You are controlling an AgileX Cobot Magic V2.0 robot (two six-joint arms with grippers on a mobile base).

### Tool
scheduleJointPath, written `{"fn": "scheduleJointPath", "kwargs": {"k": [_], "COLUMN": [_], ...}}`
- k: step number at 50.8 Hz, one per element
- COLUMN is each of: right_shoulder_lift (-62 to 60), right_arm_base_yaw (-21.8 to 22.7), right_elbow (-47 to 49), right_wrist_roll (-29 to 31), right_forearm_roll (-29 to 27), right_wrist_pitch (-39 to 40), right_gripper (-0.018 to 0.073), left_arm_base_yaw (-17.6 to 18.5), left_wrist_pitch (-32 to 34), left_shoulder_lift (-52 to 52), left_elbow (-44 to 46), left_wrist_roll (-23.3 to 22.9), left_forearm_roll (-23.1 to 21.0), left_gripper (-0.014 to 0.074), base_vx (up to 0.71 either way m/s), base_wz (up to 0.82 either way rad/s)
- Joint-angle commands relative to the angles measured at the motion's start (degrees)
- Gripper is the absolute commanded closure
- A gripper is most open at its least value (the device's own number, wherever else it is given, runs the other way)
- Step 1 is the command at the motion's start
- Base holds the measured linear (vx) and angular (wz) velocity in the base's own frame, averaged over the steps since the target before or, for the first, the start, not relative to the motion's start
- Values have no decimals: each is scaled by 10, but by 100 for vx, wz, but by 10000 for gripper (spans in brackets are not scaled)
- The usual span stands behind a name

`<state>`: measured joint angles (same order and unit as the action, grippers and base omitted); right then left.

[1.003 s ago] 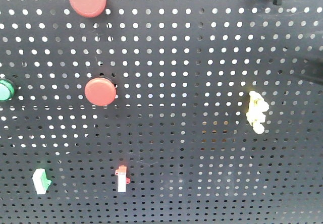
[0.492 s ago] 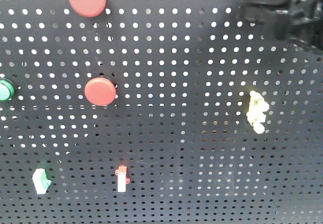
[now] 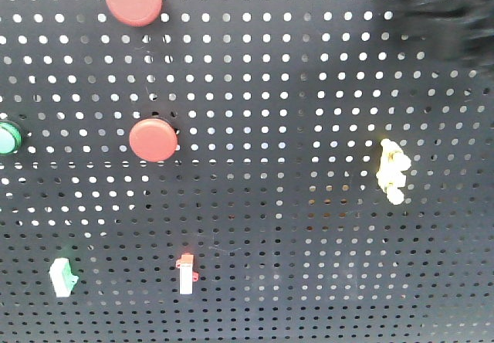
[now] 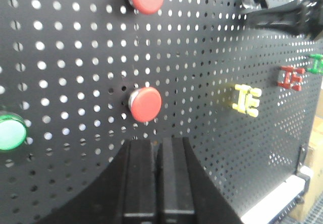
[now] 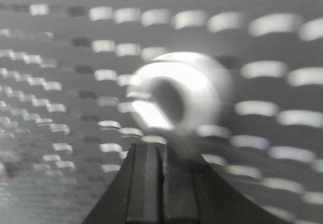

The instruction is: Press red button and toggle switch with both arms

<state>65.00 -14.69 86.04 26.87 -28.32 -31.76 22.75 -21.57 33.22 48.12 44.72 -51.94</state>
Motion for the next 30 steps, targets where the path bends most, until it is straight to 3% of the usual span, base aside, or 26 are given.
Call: {"fn": "scheduleJointPath", "kwargs": {"k": [1, 7, 12, 18, 25, 30], "right_shoulder_lift": [-18, -34, -70, -143, -273, -363], "right_arm_base_yaw": [6, 6, 6, 6, 6, 6], "right_elbow": [17, 12, -28, -132, -300, -403], "right_wrist_roll": [-8, -9, -10, -12, -12, -12], "right_forearm_roll": [13, 28, 51, 76, 83, 83], "right_wrist_pitch": [45, -5, 4, 72, 141, 169], "right_gripper": [562, 562, 562, 562, 562, 562], "left_arm_base_yaw": [-2, -2, -5, -15, -18, -18], "left_wrist_pitch": [30, 23, 7, -30, -38, -36], "left_shoulder_lift": [2, 2, 2, -1, -43, -112], "left_elbow": [14, 14, 13, 4, -72, -148], "left_wrist_roll": [-4, -5, -31, -128, -239, -283], "left_forearm_roll": [-17, 1, 69, 201, 344, 372], "left_gripper": [594, 594, 594, 594, 594, 594], "base_vx": [0, 0, 0, 0, 0, 0], "base_wz": [0, 0, 0, 0, 0, 0]}}
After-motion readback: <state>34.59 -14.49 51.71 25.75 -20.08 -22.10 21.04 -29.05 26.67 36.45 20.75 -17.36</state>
